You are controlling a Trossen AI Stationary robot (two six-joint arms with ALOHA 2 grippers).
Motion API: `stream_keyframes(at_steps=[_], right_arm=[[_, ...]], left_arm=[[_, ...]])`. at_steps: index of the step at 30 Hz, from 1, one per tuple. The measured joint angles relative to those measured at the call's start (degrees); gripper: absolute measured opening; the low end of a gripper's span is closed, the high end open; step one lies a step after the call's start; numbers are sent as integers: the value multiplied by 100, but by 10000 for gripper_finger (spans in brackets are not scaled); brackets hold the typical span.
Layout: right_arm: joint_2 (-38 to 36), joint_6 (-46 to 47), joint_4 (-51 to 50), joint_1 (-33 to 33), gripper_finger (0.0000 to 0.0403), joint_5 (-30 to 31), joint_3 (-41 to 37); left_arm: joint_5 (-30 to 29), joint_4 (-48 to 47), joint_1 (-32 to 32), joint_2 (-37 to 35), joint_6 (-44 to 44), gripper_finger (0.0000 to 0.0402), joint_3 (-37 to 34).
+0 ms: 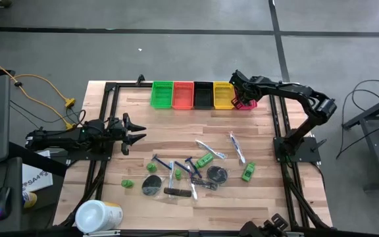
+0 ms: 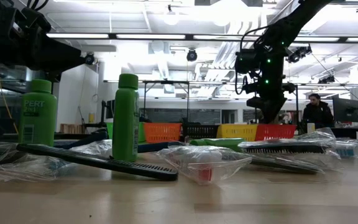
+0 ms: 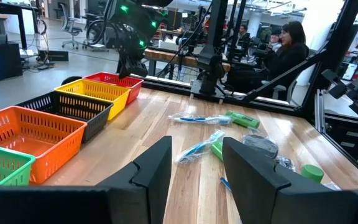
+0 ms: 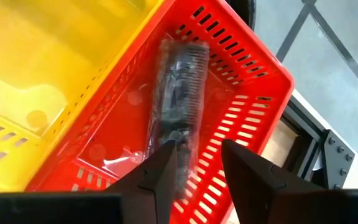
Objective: Pick & Place Travel size toiletries
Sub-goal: Put the black hairbrush into the yellow bin
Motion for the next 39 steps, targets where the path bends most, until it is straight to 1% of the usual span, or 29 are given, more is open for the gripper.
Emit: stream_keyframes(at_steps=[7, 13, 18, 21, 25, 27, 30, 34, 37, 39], right_arm=[[-27, 33, -12, 13, 124, -29, 2], [-401, 183, -46, 244, 124, -416, 7], [-915, 355, -124, 692, 124, -814, 7], [-1178, 653, -399, 1067, 124, -1213, 9], [-1429, 1149, -1047, 1633, 124, -1850, 11], [-1483, 1452, -1328, 2013, 124, -1992, 11], [-1508, 2067, -1640, 2638, 124, -2033, 11], [-1513, 3109, -1784, 3581, 124, -2030, 10], [-1510, 4077, -1796, 4315, 124, -2031, 9], [-1510, 4783, -1773, 4813, 124, -1917, 9]], left_arm=[[0, 0, 1, -1, 0, 143, 0], [0, 2, -1, -2, 0, 143, 0], [0, 2, 1, -1, 0, 143, 0], [0, 2, -1, -2, 0, 143, 0], [0, 2, -1, -2, 0, 143, 0], [0, 2, 0, -2, 0, 143, 0], [0, -2, -1, -2, 0, 143, 0], [0, -7, -1, -2, 0, 143, 0], [0, -10, -1, -2, 0, 143, 0], [0, -12, 1, -2, 0, 143, 0]])
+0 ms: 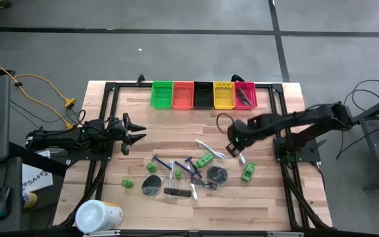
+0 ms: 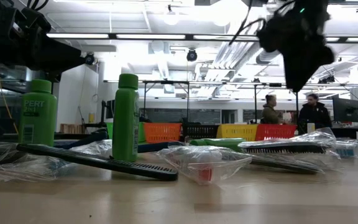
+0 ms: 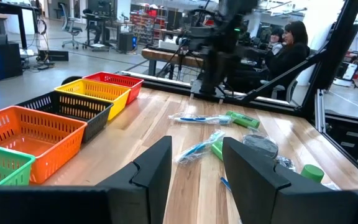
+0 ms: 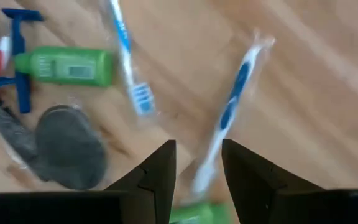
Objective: Pick & Place Travel size toiletries
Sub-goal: Put the black hairbrush into the yellow bin
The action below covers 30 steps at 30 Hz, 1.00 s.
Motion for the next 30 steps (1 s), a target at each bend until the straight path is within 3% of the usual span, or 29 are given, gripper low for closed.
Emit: stream_keyframes(at_steps=[10, 18, 23, 30], right_arm=[[492, 3582, 376, 1997, 124, 748, -4], [1405, 4250, 1546, 2452, 124, 885, -7], [1678, 4583, 1430, 2635, 127, 954, -8], [1679, 5365, 1420, 3101, 191, 1618, -9]], left_arm=[[2, -8, -1, 0, 0, 143, 0], [2, -10, 1, 0, 0, 143, 0], [2, -13, -1, 1, 0, 143, 1], [2, -17, 1, 0, 0, 143, 0]])
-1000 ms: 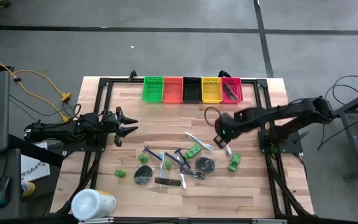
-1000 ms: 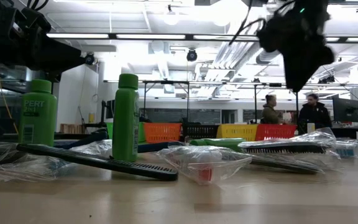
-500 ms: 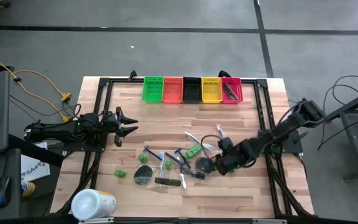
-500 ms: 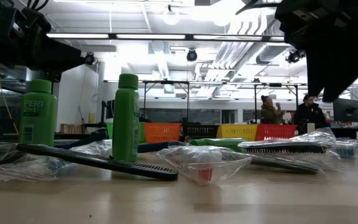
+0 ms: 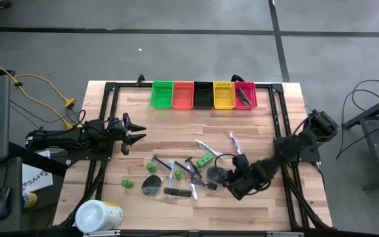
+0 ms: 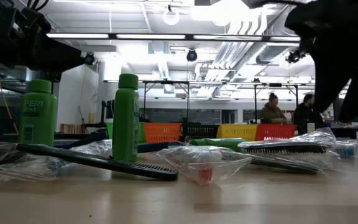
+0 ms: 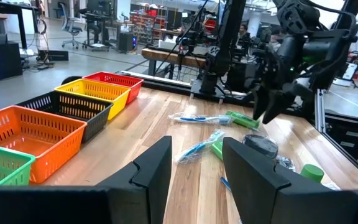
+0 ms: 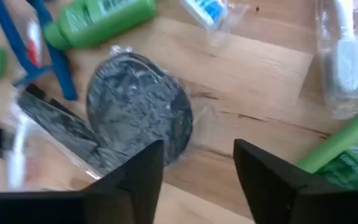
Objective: Pick & Place Travel size toiletries
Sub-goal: Put the black hairbrush into the yellow bin
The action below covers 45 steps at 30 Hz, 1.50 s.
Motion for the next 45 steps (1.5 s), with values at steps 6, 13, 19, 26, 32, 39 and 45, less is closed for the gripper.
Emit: stream_keyframes(at_steps=[6, 13, 19, 26, 32, 39, 45], right_arm=[[0, 626, 1181, 244, 248, 543, -580], [0, 1439, 2000, 458, 267, 1044, -1260], [0, 1253, 2749, 388, 263, 979, -1438], [0, 993, 2962, 173, 262, 890, -1442], [172, 965, 3061, 25, 262, 735, -1442], [388, 550, 3589, -181, 256, 522, -1429], [395, 405, 3580, -263, 202, 262, -1429]], left_arm=[[-1, -2, -1, 0, 0, 143, 2], [0, -4, -2, 0, 0, 143, 2], [0, -4, -2, 0, 0, 143, 2], [0, -5, -1, 0, 0, 143, 2], [-2, -6, -1, 0, 0, 143, 2], [-2, -7, 0, 0, 0, 143, 2], [-2, -7, -1, 0, 0, 143, 2]])
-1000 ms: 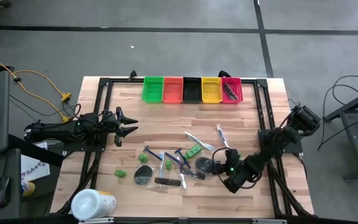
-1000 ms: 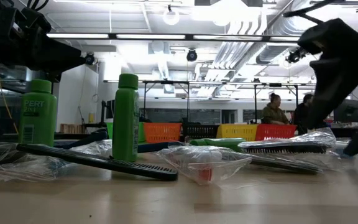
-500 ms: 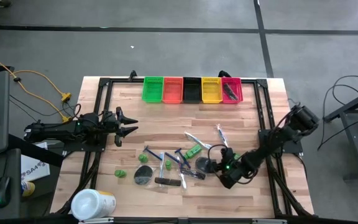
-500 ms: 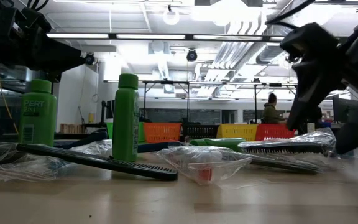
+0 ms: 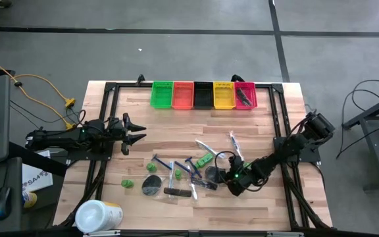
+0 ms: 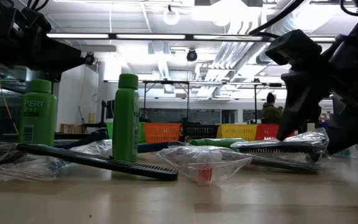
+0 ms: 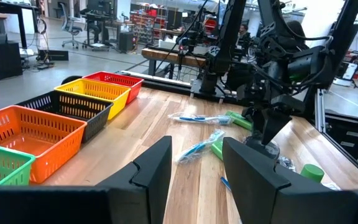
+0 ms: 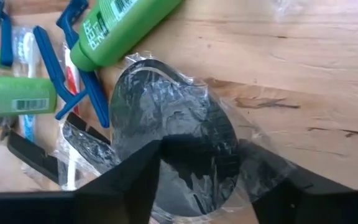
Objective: Pick & Place Travel size toiletries
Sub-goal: Put the black hairbrush into the yellow bin
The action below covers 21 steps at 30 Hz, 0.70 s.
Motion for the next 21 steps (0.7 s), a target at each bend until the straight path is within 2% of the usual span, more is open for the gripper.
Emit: stream_keyframes(at_steps=[11, 16, 21], right_arm=[[-1, -377, 7, -3, 73, -191, -7], [-163, -674, 7, -12, 39, -169, -13], [-594, -1229, -68, -100, 28, -110, -17]], left_arm=[[0, 1, 0, 0, 0, 143, 0], [0, 0, 1, 0, 0, 143, 0], [0, 0, -1, 0, 0, 143, 0]])
